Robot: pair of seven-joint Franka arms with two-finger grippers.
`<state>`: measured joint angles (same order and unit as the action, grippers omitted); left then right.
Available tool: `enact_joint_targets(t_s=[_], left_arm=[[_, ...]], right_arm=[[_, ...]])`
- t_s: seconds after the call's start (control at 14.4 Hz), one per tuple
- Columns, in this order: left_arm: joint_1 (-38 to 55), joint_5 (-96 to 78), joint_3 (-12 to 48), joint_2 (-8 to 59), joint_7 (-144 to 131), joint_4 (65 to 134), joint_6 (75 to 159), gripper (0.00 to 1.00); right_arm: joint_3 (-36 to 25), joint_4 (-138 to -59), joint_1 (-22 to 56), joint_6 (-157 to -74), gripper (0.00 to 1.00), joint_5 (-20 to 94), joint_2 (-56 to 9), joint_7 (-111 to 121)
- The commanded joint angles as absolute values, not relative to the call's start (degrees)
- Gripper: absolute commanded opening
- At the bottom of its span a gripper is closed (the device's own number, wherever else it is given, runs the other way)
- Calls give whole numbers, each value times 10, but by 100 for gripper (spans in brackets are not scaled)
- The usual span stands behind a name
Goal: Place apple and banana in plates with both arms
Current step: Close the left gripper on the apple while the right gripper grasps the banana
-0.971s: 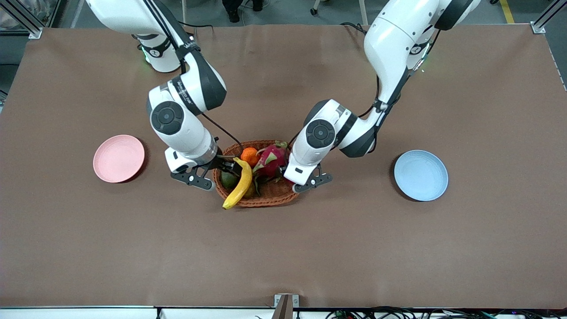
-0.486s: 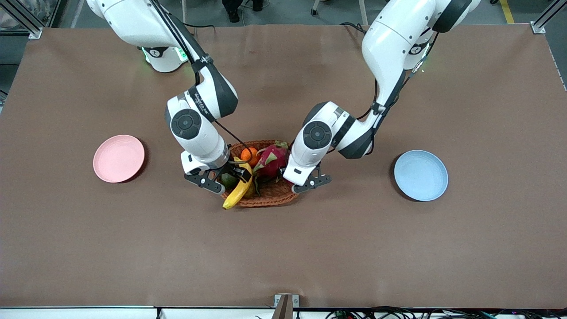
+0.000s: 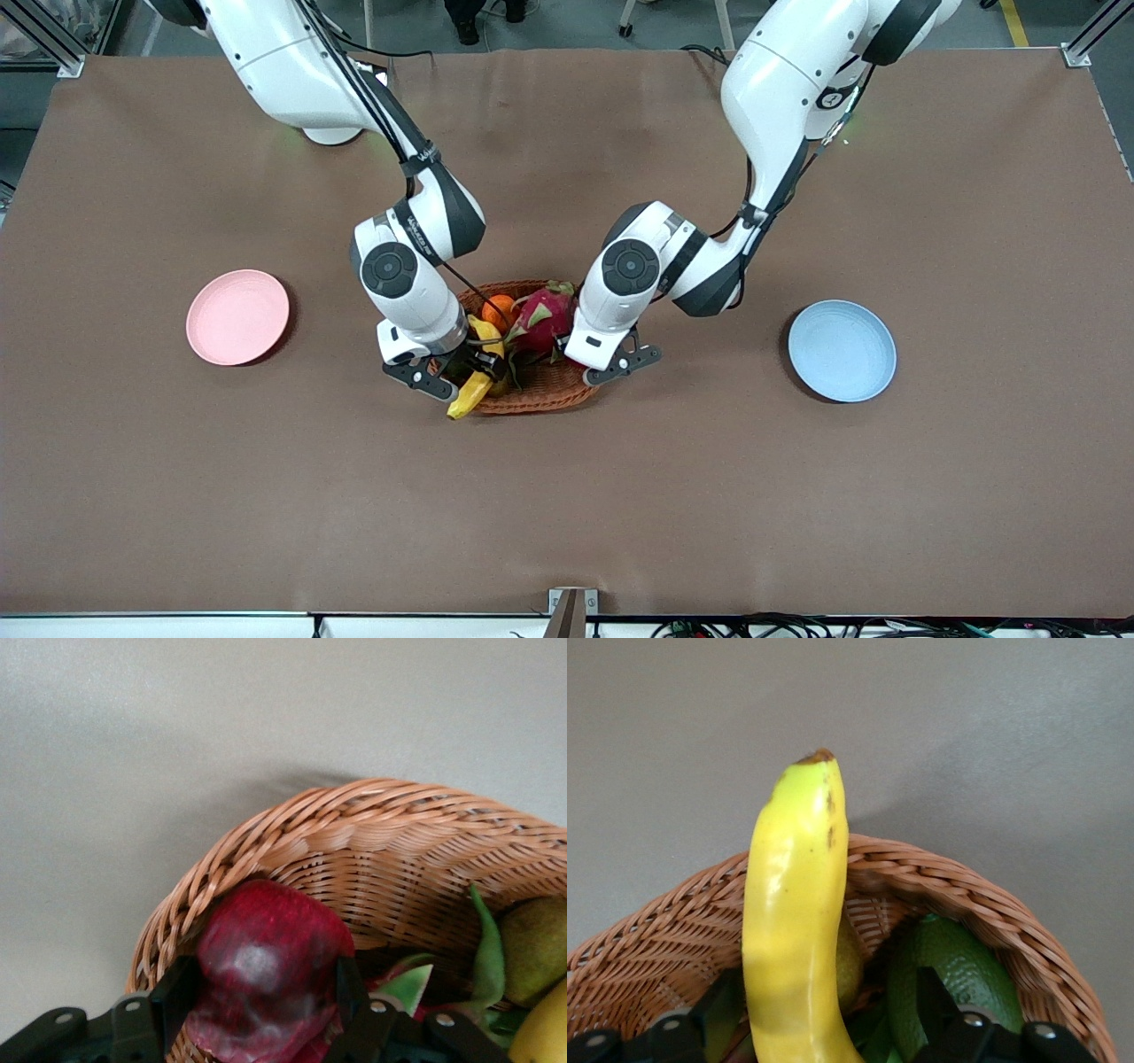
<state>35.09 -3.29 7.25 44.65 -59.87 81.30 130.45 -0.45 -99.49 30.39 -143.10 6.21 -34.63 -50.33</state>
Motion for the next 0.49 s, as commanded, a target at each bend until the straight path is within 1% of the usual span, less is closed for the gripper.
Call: enact_joint_targets(t_s=[0.0,0.07,0.14,0.21,0.28,0.35,0.42], left_arm=[[358,-22,65,427,-614,804,1291,39],[357,-23,66,418,-614,804,1288,39],[354,-23,66,411,-614,804,1277,39],[352,-23,66,402,-614,804,1267,39],[351,-23,66,390,-613,805,1258,39],[349,-22,66,380,-613,805,1242,39],[344,-22,65,364,-612,805,1218,39]], right_arm=[[-8,-991,309,-1430,70,53,-346,-516],[-7,-991,309,-1429,54,53,-346,-516],[-7,-991,309,-1428,43,53,-346,-515],[-7,-991,309,-1427,26,53,-346,-515],[-7,-991,308,-1425,12,54,-346,-515],[-7,-987,305,-1422,3,54,-345,-514],[-7,-981,300,-1412,1,54,-344,-512]])
